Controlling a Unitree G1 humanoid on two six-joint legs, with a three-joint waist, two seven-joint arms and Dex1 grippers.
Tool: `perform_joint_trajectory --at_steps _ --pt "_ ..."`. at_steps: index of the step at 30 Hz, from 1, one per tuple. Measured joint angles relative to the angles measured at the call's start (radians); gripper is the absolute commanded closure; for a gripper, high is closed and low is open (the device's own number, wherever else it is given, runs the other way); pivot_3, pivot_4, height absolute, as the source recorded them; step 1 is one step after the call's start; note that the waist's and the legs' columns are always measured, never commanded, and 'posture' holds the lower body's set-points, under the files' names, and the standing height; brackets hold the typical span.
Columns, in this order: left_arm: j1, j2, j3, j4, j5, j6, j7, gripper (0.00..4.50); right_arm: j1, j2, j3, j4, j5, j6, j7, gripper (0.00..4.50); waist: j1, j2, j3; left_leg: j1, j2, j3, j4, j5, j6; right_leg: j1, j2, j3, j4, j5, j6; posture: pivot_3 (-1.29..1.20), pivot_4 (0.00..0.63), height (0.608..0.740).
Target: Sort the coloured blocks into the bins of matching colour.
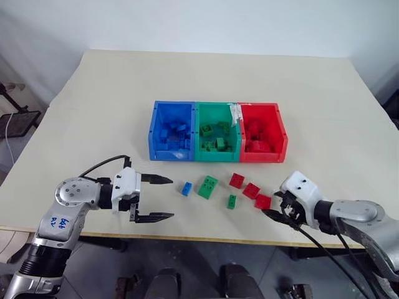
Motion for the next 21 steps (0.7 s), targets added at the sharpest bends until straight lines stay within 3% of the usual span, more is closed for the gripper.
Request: perform_joint_trajectory --at_steps 3,8,14,18,21 --pt "-0.003 0.0 0.001 0.009 0.0 0.0 0.0 0.0 0.024 0.002 0.001 -0.001 -0.006 -0.045 0.009 3.09 0.0 0.0 0.0 0.0 0.0 0.0 0.0 0.0 0.0 0.0 0.001 0.0 0.0 0.0 0.0 0.0 0.15 0.74" --pt "-0.004 -0.001 0.001 0.017 0.0 -0.004 0.001 0.0 0.073 -0.004 -0.008 0.011 -0.046 -0.149 0.027 3.09 0.003 0.0 0.0 0.0 -0.001 0.0 0.0 0.0 0.0 0.0 0.001 0.0 0.0 0.0 0.0 0.0 0.15 0.74" --pt "-0.001 -0.003 0.037 0.018 -0.009 0.004 0.036 0.0 0.169 0.018 -0.247 0.051 -0.001 -0.229 0.07 3.09 0.007 0.0 0.0 -0.001 -0.003 0.0 0.0 0.0 0.001 0.0 0.001 -0.001 -0.001 0.001 0.001 0.0 0.15 0.74" --pt "0.002 -0.005 0.06 0.016 -0.026 0.021 0.06 0.0 -0.082 0.104 -0.318 0.072 0.125 -0.155 0.008 3.09 -0.023 0.002 0.001 0.0 0.001 0.002 0.0 0.0 0.0 0.0 0.001 0.001 0.0 0.001 0.0 0.0 0.15 0.74" --pt "0.007 -0.005 0.073 0.017 -0.031 0.026 0.072 0.0 -0.279 0.137 -0.288 0.141 0.143 -0.085 -0.061 3.09 -0.025 0.002 0.001 0.0 0.003 -0.001 -0.002 0.0 -0.001 -0.002 0.001 -0.001 0.0 0.002 -0.001 0.0 0.15 0.74"
